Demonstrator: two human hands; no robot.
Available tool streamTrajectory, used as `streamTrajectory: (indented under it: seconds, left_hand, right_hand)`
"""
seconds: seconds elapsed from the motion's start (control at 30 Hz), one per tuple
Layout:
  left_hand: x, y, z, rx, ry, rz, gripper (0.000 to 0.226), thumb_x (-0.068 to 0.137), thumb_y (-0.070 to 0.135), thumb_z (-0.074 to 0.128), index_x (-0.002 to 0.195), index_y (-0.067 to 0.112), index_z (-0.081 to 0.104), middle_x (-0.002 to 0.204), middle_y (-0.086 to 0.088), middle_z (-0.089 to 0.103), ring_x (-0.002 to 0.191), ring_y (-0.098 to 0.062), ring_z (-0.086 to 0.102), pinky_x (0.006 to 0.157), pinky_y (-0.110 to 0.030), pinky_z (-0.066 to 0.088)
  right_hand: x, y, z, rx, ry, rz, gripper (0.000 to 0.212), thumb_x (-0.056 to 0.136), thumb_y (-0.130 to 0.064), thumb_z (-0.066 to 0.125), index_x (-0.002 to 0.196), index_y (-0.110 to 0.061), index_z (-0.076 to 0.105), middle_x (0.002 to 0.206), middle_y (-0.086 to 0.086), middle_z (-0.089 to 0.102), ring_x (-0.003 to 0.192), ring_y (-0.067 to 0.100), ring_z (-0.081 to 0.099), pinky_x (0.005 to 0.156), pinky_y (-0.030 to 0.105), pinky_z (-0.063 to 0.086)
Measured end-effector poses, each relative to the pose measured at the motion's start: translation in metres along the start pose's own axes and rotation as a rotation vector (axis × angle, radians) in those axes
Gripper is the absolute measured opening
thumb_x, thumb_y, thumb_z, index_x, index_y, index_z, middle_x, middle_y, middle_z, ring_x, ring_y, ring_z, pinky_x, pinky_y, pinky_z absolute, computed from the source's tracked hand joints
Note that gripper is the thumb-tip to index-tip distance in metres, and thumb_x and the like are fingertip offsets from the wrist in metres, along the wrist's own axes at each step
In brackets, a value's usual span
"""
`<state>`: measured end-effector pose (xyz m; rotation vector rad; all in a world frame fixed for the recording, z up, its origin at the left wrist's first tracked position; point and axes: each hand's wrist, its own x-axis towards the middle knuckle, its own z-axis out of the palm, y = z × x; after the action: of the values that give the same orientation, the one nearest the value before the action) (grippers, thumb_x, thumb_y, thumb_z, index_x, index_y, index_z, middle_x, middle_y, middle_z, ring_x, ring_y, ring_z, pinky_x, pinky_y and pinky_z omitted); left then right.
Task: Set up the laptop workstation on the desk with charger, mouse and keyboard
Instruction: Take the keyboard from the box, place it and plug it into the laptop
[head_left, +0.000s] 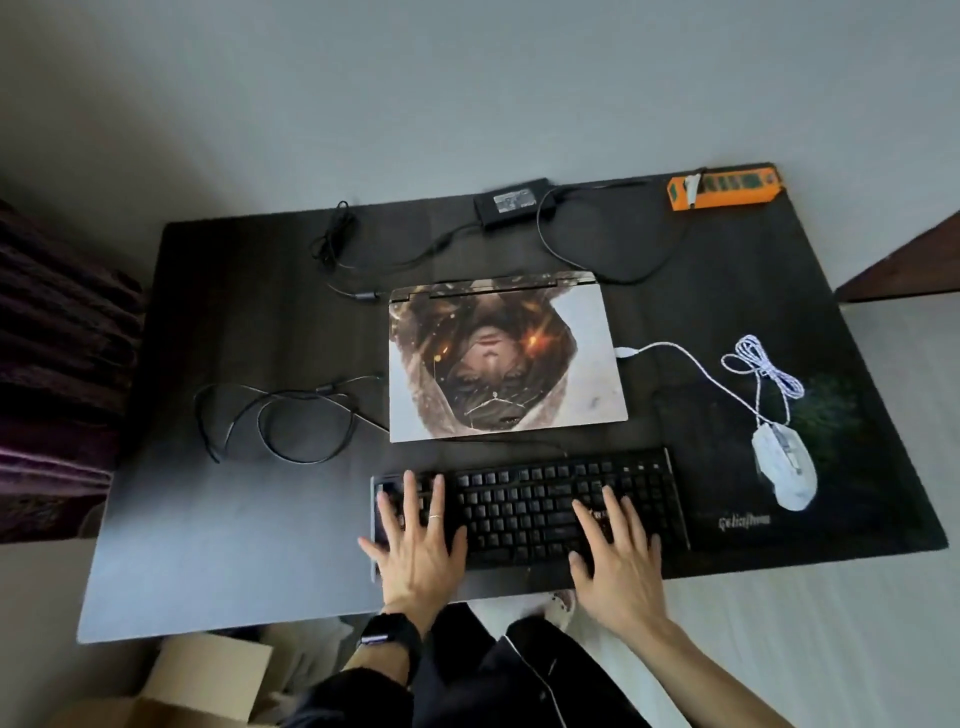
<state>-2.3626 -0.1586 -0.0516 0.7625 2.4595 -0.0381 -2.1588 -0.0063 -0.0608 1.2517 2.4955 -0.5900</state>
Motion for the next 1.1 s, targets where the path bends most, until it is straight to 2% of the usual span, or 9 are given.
streamTrajectory:
  seconds: [0.13, 0.37, 0.53, 0.67, 0.77, 0.83, 0.9, 1.0, 1.1]
  left_hand:
    - [-0.009, 0.01, 0.0, -0.017, -0.047, -0.045, 0.08, 0.091, 0.069, 0.035, 0.152, 0.046, -0.011, 0.16, 0.01, -0.028, 0.147, -0.034, -0.021, 0.101, -0.074, 0.028]
    - [-0.011, 0.019, -0.004, -0.023, -0.108, -0.053, 0.08, 0.092, 0.067, 0.037, 0.151, 0.048, -0.012, 0.16, 0.009, -0.026, 0.148, -0.032, -0.022, 0.103, -0.072, 0.027]
    - [-0.01, 0.009, 0.002, 0.047, -0.069, -0.046, 0.08, 0.093, 0.067, 0.033, 0.151, 0.044, -0.017, 0.16, 0.005, -0.027, 0.147, -0.037, -0.02, 0.102, -0.072, 0.032]
    - [-0.004, 0.009, 0.011, 0.188, -0.003, -0.043, 0.084, 0.093, 0.067, 0.034, 0.154, 0.035, -0.014, 0.164, -0.008, -0.013, 0.146, -0.046, -0.005, 0.091, -0.07, 0.044]
    - [-0.005, 0.014, 0.006, 0.328, -0.023, -0.028, 0.087, 0.091, 0.062, 0.049, 0.157, 0.02, 0.01, 0.16, -0.025, 0.013, 0.137, -0.056, 0.022, 0.074, -0.067, 0.053]
    - [-0.005, 0.025, -0.007, 0.496, -0.032, 0.048, 0.078, 0.095, 0.054, 0.046, 0.156, 0.012, 0.02, 0.157, -0.027, 0.017, 0.135, -0.051, 0.032, 0.085, -0.059, 0.053]
    - [-0.01, 0.054, -0.027, 0.609, -0.085, 0.206, 0.059, 0.096, 0.04, 0.045, 0.147, 0.013, 0.036, 0.157, -0.015, 0.02, 0.136, -0.037, 0.032, 0.099, -0.053, 0.043]
    - [-0.03, 0.112, -0.041, 0.568, -0.081, 0.451, 0.045, 0.092, 0.032, 0.044, 0.135, 0.021, 0.049, 0.144, -0.006, 0.043, 0.134, -0.029, 0.036, 0.107, -0.049, 0.033]
    - [-0.078, 0.197, -0.034, 0.501, 0.006, 0.75, 0.049, 0.095, 0.035, 0.04, 0.143, 0.022, 0.042, 0.142, 0.0, 0.05, 0.141, -0.024, 0.032, 0.115, -0.05, 0.021]
  right_hand:
    - [-0.011, 0.015, 0.007, 0.003, -0.068, -0.061, 0.072, 0.097, -0.041, 0.052, 0.158, -0.042, 0.014, 0.169, -0.002, -0.011, 0.155, 0.024, -0.014, 0.119, 0.064, 0.013]
    - [-0.009, 0.027, 0.012, 0.008, -0.034, -0.086, 0.085, 0.088, -0.032, 0.065, 0.159, -0.038, 0.018, 0.17, 0.001, -0.007, 0.156, 0.027, -0.01, 0.115, 0.068, 0.015]
    - [-0.007, 0.017, 0.012, -0.01, -0.079, -0.063, 0.085, 0.095, -0.037, 0.054, 0.157, -0.045, -0.002, 0.164, -0.004, -0.03, 0.151, 0.021, -0.028, 0.12, 0.062, 0.0]
    - [-0.004, 0.01, 0.001, -0.026, -0.173, -0.043, 0.086, 0.097, -0.039, 0.053, 0.155, -0.046, -0.01, 0.16, -0.005, -0.039, 0.15, 0.022, -0.031, 0.122, 0.062, 0.001]
    - [0.0, 0.001, -0.022, 0.027, -0.282, -0.023, 0.071, 0.098, -0.041, 0.05, 0.158, -0.038, 0.013, 0.167, -0.001, -0.021, 0.155, 0.024, -0.015, 0.123, 0.058, 0.007]
    - [-0.01, 0.001, -0.041, 0.15, -0.198, 0.008, 0.055, 0.099, -0.039, 0.047, 0.153, -0.027, 0.039, 0.167, 0.007, 0.018, 0.154, 0.026, 0.013, 0.124, 0.047, 0.019]
    - [-0.031, 0.012, -0.06, 0.333, -0.017, 0.068, 0.047, 0.1, -0.035, 0.049, 0.144, -0.02, 0.053, 0.152, 0.004, 0.049, 0.143, 0.022, 0.038, 0.117, 0.036, 0.032]
    - [-0.069, 0.039, -0.081, 0.525, 0.101, 0.159, 0.04, 0.098, -0.033, 0.053, 0.136, -0.021, 0.062, 0.139, -0.005, 0.061, 0.13, 0.015, 0.052, 0.106, 0.03, 0.043]
    - [-0.128, 0.097, -0.102, 0.709, 0.236, 0.304, 0.033, 0.099, -0.032, 0.057, 0.13, -0.022, 0.066, 0.133, -0.006, 0.066, 0.123, 0.013, 0.058, 0.098, 0.02, 0.04]
